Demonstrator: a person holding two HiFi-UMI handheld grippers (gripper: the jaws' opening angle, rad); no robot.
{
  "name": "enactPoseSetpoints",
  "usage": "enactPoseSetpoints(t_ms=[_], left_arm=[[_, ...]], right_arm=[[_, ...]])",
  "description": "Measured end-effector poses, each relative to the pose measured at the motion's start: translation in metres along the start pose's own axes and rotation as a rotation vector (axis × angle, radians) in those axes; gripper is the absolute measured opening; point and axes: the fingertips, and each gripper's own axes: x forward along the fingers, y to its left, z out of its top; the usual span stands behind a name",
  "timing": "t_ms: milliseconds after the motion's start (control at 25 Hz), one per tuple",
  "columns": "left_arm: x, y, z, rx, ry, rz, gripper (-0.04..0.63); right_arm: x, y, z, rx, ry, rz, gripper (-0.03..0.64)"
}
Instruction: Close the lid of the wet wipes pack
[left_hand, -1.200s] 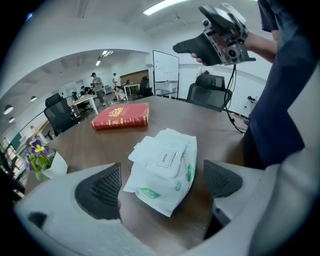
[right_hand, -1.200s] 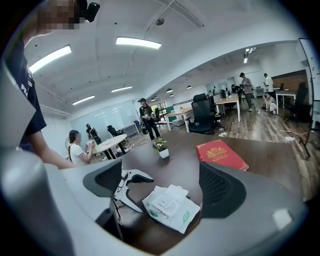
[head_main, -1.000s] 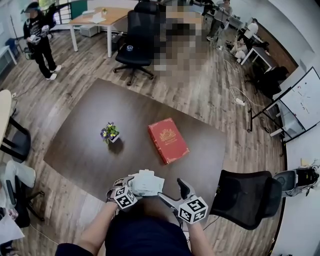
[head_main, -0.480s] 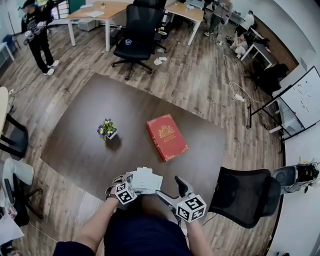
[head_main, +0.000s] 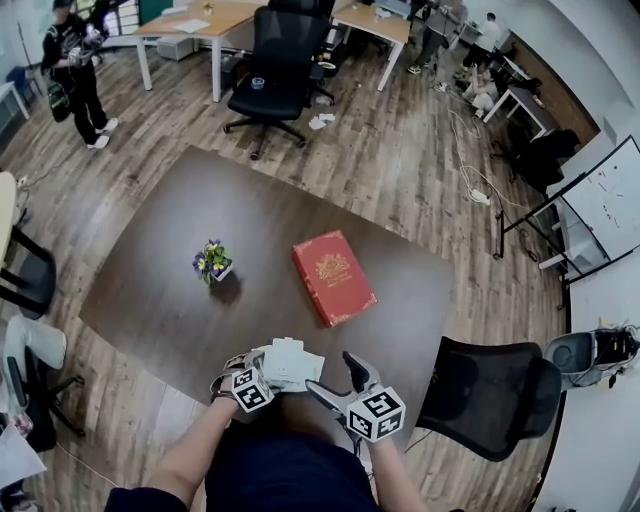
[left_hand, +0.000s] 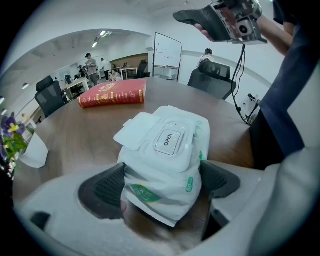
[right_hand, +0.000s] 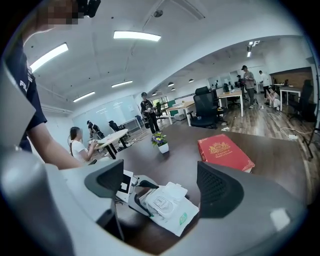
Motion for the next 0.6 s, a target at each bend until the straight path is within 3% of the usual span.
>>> enactPoseSetpoints(t_ms=[600], left_arm=[[0.002,0.001,0.002,-0.018,0.007,-0.013,0.476]], right_arm=[[0.073,-0.014,-0.039,-0.005,0.174,0.121,0.465]])
